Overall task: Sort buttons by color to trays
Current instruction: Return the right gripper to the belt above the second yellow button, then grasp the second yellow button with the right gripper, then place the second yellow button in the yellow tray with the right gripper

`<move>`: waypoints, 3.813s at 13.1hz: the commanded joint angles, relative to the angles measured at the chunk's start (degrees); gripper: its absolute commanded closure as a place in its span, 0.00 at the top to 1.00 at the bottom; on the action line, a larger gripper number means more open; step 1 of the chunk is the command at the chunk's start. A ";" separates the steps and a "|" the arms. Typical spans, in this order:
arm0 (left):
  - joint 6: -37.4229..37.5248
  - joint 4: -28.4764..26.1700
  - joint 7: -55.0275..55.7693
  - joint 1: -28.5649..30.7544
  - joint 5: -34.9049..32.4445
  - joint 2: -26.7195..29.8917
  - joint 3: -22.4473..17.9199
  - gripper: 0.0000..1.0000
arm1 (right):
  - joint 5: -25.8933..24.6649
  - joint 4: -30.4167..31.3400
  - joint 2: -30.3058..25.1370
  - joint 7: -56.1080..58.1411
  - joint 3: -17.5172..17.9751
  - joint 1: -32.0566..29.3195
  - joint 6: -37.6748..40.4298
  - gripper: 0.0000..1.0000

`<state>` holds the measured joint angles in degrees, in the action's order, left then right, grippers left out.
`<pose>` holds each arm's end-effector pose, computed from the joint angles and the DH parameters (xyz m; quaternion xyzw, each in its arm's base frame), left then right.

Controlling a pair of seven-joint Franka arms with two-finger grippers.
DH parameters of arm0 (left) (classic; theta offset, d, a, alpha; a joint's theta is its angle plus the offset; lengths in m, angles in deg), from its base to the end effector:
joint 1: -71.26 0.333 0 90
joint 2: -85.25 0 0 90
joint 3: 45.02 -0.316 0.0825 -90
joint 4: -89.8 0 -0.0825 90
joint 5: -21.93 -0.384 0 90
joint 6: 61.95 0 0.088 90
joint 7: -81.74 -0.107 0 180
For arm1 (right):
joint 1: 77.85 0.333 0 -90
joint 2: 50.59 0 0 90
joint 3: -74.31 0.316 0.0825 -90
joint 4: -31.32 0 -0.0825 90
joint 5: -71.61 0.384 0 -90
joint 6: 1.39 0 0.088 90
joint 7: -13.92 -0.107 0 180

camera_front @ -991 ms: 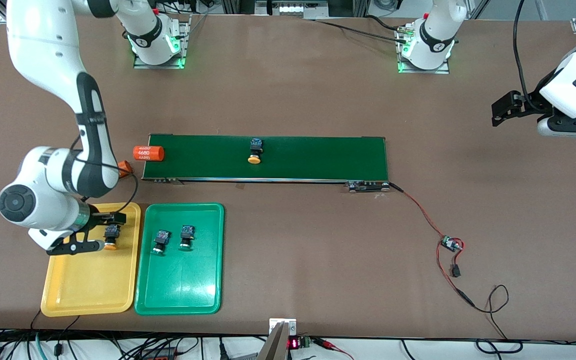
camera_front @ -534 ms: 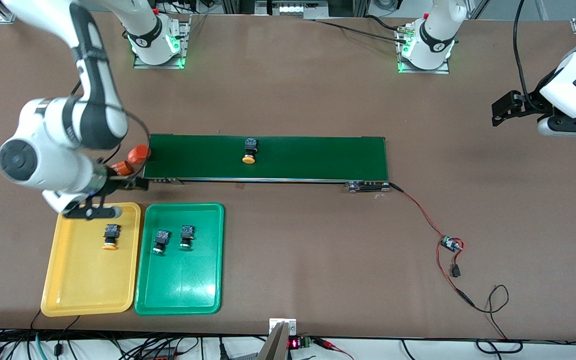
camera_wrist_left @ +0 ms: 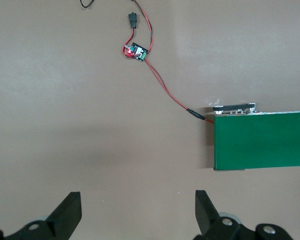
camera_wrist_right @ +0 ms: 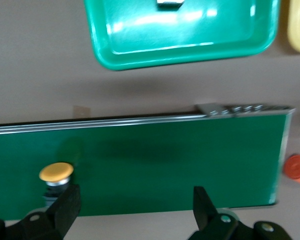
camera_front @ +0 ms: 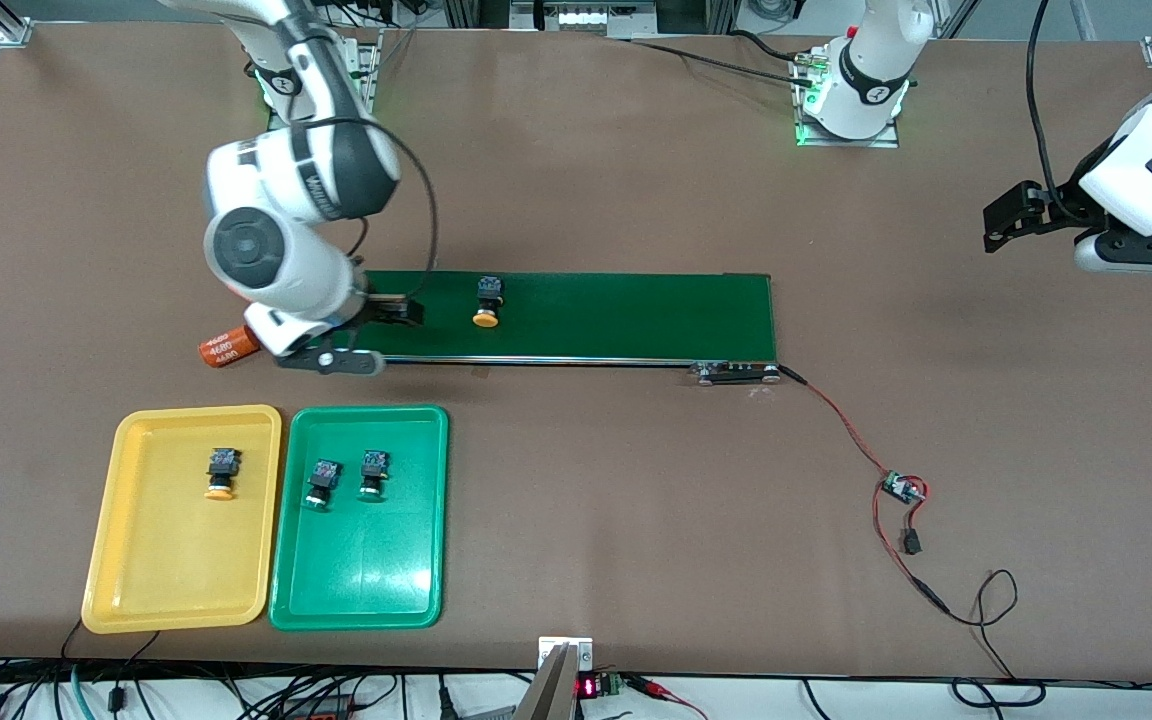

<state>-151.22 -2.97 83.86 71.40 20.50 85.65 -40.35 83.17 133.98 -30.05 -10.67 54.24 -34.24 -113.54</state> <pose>0.5480 -0.0409 0.6045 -0.9993 0.0212 0.0263 0.0143 0.5577 0.2735 0.3487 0.9949 -0.0498 -0.0877 0.0076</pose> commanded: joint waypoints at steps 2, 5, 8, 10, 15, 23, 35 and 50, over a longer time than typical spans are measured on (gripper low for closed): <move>1.21 0.83 0.34 0.04 -1.73 0.31 0.42 1.00 | 0.48 1.23 1.86 -9.99 -0.50 6.21 -4.21 1.00; 1.38 0.83 0.43 0.04 -1.73 0.31 0.42 1.00 | 0.48 1.23 3.89 -14.42 -0.50 9.90 -7.38 1.00; 1.39 0.83 0.43 -0.05 -1.73 0.31 0.51 1.00 | 0.48 1.23 6.96 -14.43 -0.50 11.75 -8.87 1.00; 1.47 0.83 0.43 -0.31 -1.73 0.31 0.60 1.00 | 0.48 1.75 8.19 -14.25 -0.50 11.76 -9.23 1.00; 1.74 0.92 0.43 -0.40 -1.73 0.31 0.51 1.00 | 0.39 5.80 7.59 -13.28 -0.50 11.58 -10.37 1.00; 2.00 0.92 0.43 -0.22 -1.73 0.31 0.42 1.00 | 0.48 5.19 4.16 -11.36 -1.03 7.56 -9.41 0.14; 2.00 1.44 0.43 -0.14 -1.56 0.31 0.16 1.00 | -0.14 -13.36 18.30 35.27 -1.03 -28.91 -9.49 0.00; 3.58 1.80 0.43 -0.22 -1.65 0.31 0.33 1.00 | 2.32 -22.59 28.68 52.63 -0.67 -36.14 -17.58 1.00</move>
<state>-148.87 -2.15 83.86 71.24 20.50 85.72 -40.34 83.52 112.91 -1.47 40.78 53.09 -69.15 -131.42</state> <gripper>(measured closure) 0.000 0.533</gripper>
